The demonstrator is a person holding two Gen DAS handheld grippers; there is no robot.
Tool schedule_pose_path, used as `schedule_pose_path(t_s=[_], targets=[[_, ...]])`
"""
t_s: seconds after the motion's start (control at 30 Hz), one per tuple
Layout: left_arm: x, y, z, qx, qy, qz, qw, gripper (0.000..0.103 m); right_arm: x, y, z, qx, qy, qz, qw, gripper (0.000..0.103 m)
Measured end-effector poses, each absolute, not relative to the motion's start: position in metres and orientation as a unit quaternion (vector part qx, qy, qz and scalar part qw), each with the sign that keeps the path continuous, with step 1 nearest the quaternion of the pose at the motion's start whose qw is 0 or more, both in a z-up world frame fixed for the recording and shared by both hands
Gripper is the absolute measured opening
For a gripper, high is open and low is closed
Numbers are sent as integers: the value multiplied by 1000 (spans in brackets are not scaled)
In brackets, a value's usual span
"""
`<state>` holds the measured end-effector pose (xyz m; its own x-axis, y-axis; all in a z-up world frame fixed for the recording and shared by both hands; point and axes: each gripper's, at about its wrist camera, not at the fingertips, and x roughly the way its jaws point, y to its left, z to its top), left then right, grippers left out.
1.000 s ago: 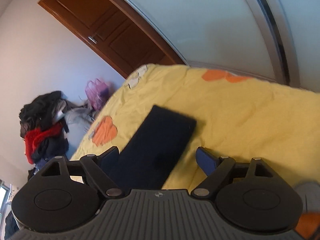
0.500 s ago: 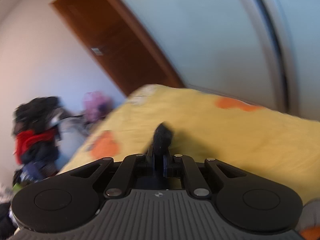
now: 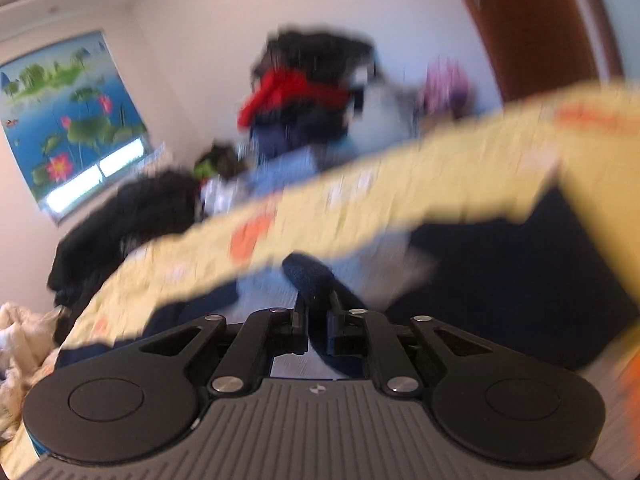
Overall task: Fold small clothes
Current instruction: 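Fold the navy sleeve across the sweater body with the right gripper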
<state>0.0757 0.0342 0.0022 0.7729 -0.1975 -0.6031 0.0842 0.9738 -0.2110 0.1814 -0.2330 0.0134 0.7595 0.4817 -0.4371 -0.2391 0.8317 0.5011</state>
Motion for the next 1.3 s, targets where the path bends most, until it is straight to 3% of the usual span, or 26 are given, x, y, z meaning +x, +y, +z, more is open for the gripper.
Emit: schedule_pose_path(t_s=[0.03,0.07,0.1,0.4,0.67,0.93,1.0,1.03,1.07,1.2,1.27,1.3], targets=[[75,35,2,-88,328,-76,937,103,180,-228,8,222,300,199,906,43],[75,36,2,-91,327,-77,937,103,173,-227,7,235,301,195,903,58],[75,36,2,-93,327,-77,937,103,165,-230,7,251,289,191,904,65],[86,44,10,-120,346,-79,927,103,108,-293,-29,302,271,156,901,65],[162,55,7,-387,399,-175,812,103,103,-309,-44,367,248,170,880,74],[216,3,1,-355,419,-195,813,102,100,-313,-43,384,236,187,873,78],[220,-4,3,-342,422,-197,816,79,100,-313,-43,387,233,190,872,80],[225,-9,3,-333,431,-199,815,52,100,-313,-42,387,233,191,871,80],[230,-12,2,-324,441,-195,814,35,100,-313,-42,388,232,192,871,81],[235,-21,-1,-294,450,-184,823,29,100,-313,-42,392,229,194,870,81],[236,-26,1,-279,443,-182,832,10,100,-314,-43,392,228,195,869,81],[235,-26,4,-273,439,-179,837,10,100,-314,-43,393,228,195,869,81]])
